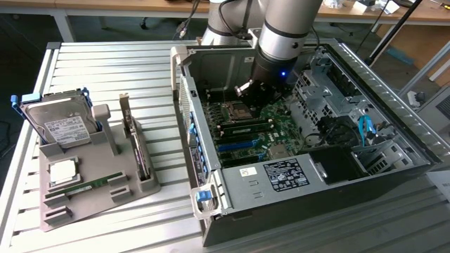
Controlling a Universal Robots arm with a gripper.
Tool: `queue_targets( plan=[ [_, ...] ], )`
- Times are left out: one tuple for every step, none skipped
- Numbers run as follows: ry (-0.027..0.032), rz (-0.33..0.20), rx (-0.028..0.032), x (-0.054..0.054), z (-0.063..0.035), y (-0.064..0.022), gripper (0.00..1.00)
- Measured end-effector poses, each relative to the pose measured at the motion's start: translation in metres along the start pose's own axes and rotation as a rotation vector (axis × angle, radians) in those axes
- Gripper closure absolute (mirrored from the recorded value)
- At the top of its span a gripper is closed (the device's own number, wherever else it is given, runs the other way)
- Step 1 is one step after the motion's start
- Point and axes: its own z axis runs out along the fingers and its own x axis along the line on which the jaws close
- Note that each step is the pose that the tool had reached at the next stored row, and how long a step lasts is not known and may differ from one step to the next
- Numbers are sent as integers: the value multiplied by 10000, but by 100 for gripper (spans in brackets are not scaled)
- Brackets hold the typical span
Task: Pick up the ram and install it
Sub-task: 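Press down the ram until it locks into place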
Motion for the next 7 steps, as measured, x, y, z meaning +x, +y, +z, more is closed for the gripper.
queue_targets(
  plan=[
    [2, 262, 6, 0, 1, 0, 89],
    [3, 506, 10, 0, 1, 0, 89],
    [2, 510, 5, 0, 1, 0, 89],
    [3, 511, 5, 1, 1, 0, 89],
    [3, 511, 4, 0, 1, 0, 89],
    [3, 511, 4, 0, 1, 0, 89],
    [3, 510, 5, 0, 1, 0, 89]
  ],
)
